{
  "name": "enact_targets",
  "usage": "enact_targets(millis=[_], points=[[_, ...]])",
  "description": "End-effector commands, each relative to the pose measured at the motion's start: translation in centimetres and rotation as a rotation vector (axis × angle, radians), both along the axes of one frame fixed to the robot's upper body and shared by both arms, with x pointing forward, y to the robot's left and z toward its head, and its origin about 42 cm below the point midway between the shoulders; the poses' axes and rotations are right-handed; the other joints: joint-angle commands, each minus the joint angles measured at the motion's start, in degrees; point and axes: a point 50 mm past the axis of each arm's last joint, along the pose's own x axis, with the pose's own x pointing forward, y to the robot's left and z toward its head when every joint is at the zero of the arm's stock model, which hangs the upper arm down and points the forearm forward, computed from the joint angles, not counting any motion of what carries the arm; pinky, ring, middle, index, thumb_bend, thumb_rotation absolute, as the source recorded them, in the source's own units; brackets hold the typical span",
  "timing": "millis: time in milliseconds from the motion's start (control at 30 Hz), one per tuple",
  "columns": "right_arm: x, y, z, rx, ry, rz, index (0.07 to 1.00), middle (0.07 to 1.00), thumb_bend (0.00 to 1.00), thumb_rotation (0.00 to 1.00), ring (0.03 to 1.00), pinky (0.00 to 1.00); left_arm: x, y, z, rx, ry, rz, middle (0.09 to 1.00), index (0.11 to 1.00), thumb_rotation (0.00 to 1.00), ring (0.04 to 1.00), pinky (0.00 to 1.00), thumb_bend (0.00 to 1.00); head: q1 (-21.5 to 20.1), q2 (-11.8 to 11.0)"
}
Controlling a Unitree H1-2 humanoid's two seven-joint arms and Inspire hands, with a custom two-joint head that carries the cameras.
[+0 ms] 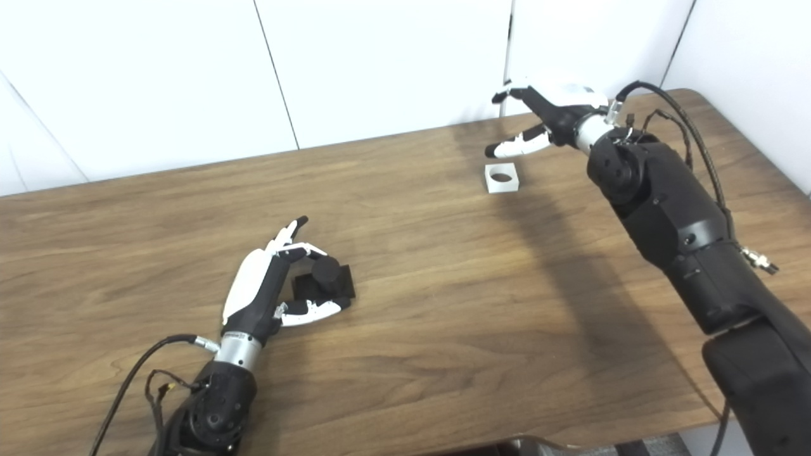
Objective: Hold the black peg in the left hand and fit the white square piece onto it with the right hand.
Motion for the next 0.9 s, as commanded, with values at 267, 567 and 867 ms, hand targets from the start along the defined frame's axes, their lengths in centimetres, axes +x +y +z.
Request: enact_targets(millis=[267, 567, 867], points=[[1.9, -0.7, 3.7, -0.098, -0.008, -0.017, 0.849, 0.974, 0.74, 0.62, 1.000, 0.98, -0.5, 1.1, -1.7, 0.072, 0.063, 0.016, 0.993, 0.495, 0.08, 1.000, 1.00, 0.52, 0.3, 0.3], [1.9, -1.7, 2.3, -0.118, 0.030, -0.030, 0.847, 0.971, 0.74, 0.61, 0.996, 0.97, -0.5, 1.1, -1.6, 0.070, 0.070, 0.022, 0.993, 0.495, 0.08, 1.000, 1.00, 0.52, 0.6, 0.7], [1.3, -2.0, 2.0, -0.132, 0.060, -0.007, 0.862, 0.982, 0.74, 0.68, 0.998, 0.97, -0.4, 1.3, -1.6, 0.067, 0.076, 0.028, 0.993, 0.495, 0.08, 1.000, 1.00, 0.52, 0.4, 0.8]])
